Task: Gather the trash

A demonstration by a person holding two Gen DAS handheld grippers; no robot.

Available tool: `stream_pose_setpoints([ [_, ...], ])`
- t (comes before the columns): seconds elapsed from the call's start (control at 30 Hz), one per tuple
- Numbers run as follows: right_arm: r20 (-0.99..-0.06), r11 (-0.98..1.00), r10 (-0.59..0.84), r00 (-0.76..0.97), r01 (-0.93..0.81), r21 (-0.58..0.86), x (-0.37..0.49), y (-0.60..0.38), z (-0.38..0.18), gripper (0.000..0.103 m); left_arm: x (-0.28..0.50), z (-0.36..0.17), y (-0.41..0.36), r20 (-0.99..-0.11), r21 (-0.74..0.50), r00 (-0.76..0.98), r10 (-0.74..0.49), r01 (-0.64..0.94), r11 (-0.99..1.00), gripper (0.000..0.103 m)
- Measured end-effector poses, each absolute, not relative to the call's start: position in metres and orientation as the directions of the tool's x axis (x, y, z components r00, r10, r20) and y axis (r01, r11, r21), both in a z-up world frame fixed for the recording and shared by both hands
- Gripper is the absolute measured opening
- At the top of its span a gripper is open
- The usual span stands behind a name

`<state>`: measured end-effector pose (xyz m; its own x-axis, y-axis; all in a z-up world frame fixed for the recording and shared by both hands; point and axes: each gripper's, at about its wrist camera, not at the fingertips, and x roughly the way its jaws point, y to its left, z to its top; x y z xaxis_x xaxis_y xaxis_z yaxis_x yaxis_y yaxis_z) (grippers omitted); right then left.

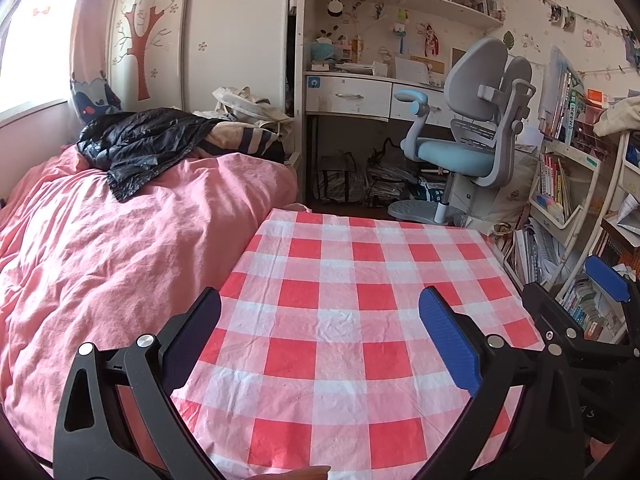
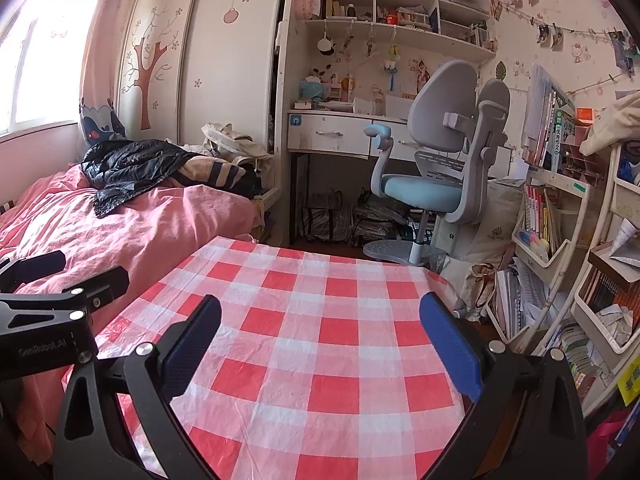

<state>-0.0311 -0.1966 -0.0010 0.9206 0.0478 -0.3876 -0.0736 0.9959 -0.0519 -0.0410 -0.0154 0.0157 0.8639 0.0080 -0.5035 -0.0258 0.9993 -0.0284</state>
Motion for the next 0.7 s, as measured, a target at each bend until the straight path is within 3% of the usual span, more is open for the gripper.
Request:
stream_pose_setpoints([
  [0.7, -0.377, 0.996, 0.042, 0.925, -0.070, -0.061, -0.0336, -0.1949, 0.0020, 0.095, -0.0388, 0.0138, -0.0108, -0.504, -0.031, 0.864, 0.012, -0.032, 0.999, 0.096],
])
